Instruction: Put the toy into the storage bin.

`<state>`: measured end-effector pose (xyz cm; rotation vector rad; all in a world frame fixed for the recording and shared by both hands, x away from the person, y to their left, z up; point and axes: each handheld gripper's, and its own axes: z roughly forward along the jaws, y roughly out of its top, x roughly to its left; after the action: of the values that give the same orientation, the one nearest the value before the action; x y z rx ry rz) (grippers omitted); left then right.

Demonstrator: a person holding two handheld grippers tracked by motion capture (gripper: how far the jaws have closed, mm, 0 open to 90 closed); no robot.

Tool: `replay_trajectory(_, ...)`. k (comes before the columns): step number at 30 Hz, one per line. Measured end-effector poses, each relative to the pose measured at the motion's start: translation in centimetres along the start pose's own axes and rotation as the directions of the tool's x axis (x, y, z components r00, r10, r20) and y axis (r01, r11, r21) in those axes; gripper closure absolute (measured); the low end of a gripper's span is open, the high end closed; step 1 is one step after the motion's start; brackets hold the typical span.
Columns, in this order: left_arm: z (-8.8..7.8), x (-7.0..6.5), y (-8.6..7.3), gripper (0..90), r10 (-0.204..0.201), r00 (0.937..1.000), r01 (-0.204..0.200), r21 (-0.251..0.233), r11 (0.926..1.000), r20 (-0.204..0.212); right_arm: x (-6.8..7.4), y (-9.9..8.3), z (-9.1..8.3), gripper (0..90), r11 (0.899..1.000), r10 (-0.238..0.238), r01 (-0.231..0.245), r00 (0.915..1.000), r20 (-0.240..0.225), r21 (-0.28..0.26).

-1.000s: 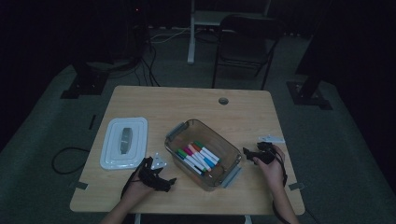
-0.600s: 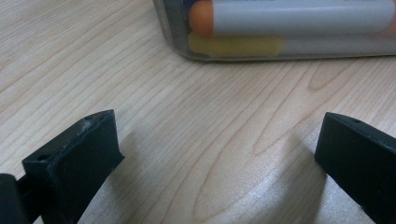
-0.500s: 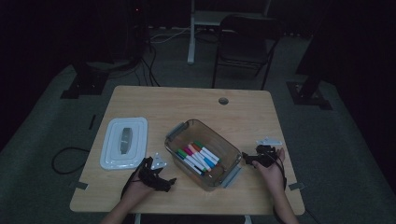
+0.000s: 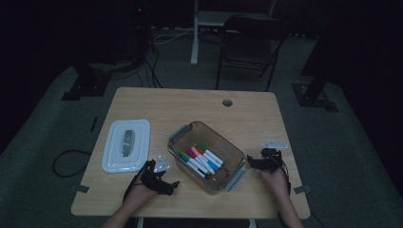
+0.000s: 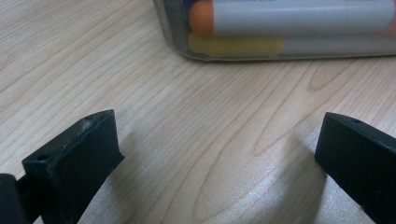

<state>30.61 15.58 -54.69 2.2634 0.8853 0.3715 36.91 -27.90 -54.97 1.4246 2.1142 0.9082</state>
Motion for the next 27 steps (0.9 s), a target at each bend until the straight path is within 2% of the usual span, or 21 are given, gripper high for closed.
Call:
replay_trajectory(16, -0.1, -0.1, -0.1, 0.5, 0.006, 1.0, -0.006, 0.004, 1.0, 0.006, 0.0, 0.0, 0.0, 12.1, 1.0, 0.0, 0.0, 1.0, 0.0, 0.001)
replay_trajectory(19, -0.5, -0.3, 0.1, 0.5, 0.023, 0.9988, -0.025, 0.044, 0.9987, 0.042, 0.0, 0.0, 0.0, 12.1, 1.0, 0.0, 0.0, 1.0, 0.0, 0.001)
replay_trajectory(22, -1.1, -0.7, 0.0, 0.6, 0.032, 0.9983, -0.035, 0.057, 0.9978, 0.048, 0.0, 0.0, 0.0, 12.1, 1.0, 0.0, 0.0, 1.0, 0.0, 0.0)
replay_trajectory(27, -2.5, -0.6, -0.6, 0.6, -0.02, 0.9992, 0.019, 0.052, 0.9985, 0.034, 0.0, 0.0, 0.0, 12.1, 1.0, 0.0, 0.0, 1.0, 0.0, 0.001)
